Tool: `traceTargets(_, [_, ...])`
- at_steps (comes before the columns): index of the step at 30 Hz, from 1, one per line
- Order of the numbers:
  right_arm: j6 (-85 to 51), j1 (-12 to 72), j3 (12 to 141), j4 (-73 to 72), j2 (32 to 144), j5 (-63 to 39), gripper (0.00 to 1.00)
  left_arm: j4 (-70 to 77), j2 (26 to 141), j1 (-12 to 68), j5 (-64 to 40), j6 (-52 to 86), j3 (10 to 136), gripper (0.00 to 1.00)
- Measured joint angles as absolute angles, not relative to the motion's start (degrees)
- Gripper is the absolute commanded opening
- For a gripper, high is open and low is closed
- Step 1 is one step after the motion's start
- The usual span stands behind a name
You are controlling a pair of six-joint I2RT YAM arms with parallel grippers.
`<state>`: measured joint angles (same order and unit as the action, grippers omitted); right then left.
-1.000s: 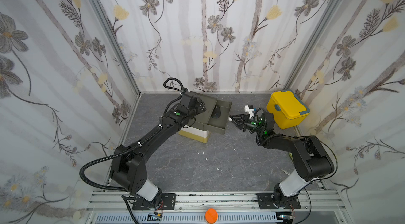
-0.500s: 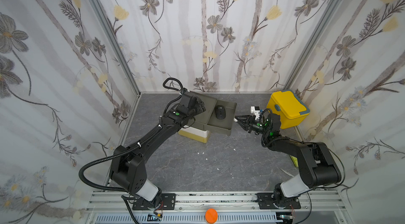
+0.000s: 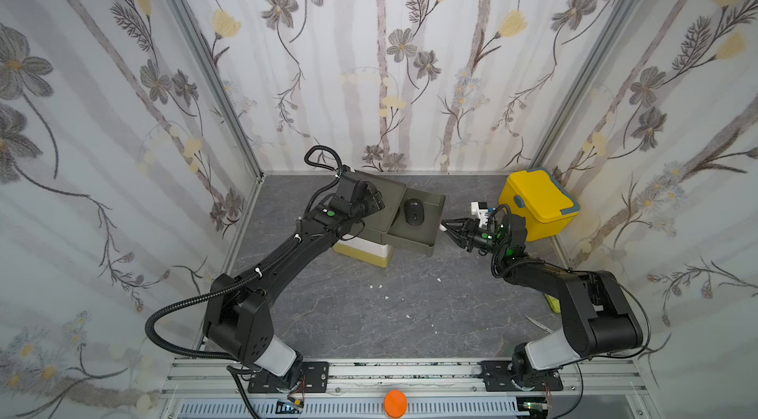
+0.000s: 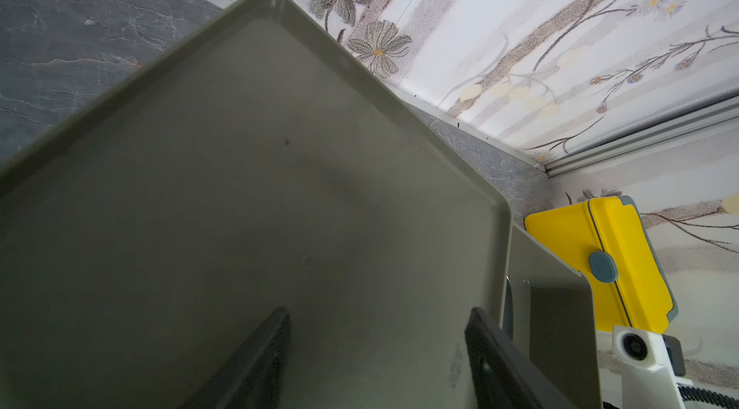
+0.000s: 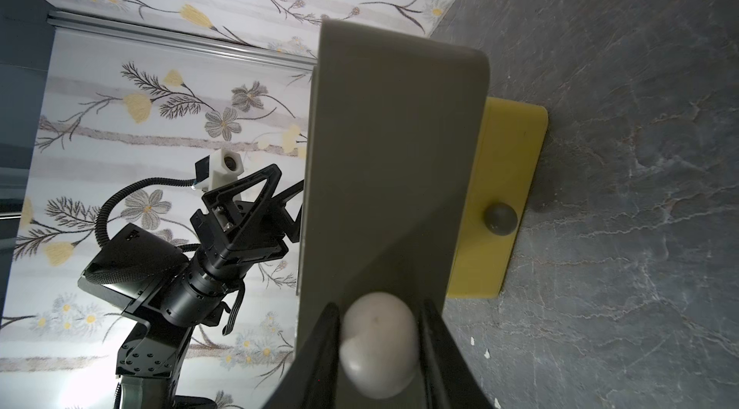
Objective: Take the mice out of the drawer
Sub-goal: Open the drawer in the storage box, then pick up the mouse from the drawer.
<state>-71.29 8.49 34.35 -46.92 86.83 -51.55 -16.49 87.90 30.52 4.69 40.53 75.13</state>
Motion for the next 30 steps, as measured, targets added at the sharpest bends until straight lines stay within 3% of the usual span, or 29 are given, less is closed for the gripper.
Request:
traceTargets(7, [-67.79,7.81,35.55,-40.32,83.29,-50.06,0.51,-17.19,87.35,30.55,4.23,40.53,75.13,0.74])
traceTargets(10, [-65.10,7.25,37.52,-35.73,81.38,-49.12,0.62,-17.56,86.65,30.52,3.60,40.69,75.16,0.75])
traceTargets(16, [-55.99,5.69,45.69,-16.91,76.42,-42.87,0.74,-17.69,83.94,30.76,2.68,40.71,75.26,0.76])
traceTargets(22, [-45.91,8.67,56.55,-1.26,74.85,-33.52,0.77,-16.95,80.07,31.94,1.34,40.97,73.91,0.77])
traceTargets(30, [-35.16,22.26,71.00,12.93,80.23,-16.45,0.79,-17.63,74.17,33.47,1.34,42.02,68.86,0.77])
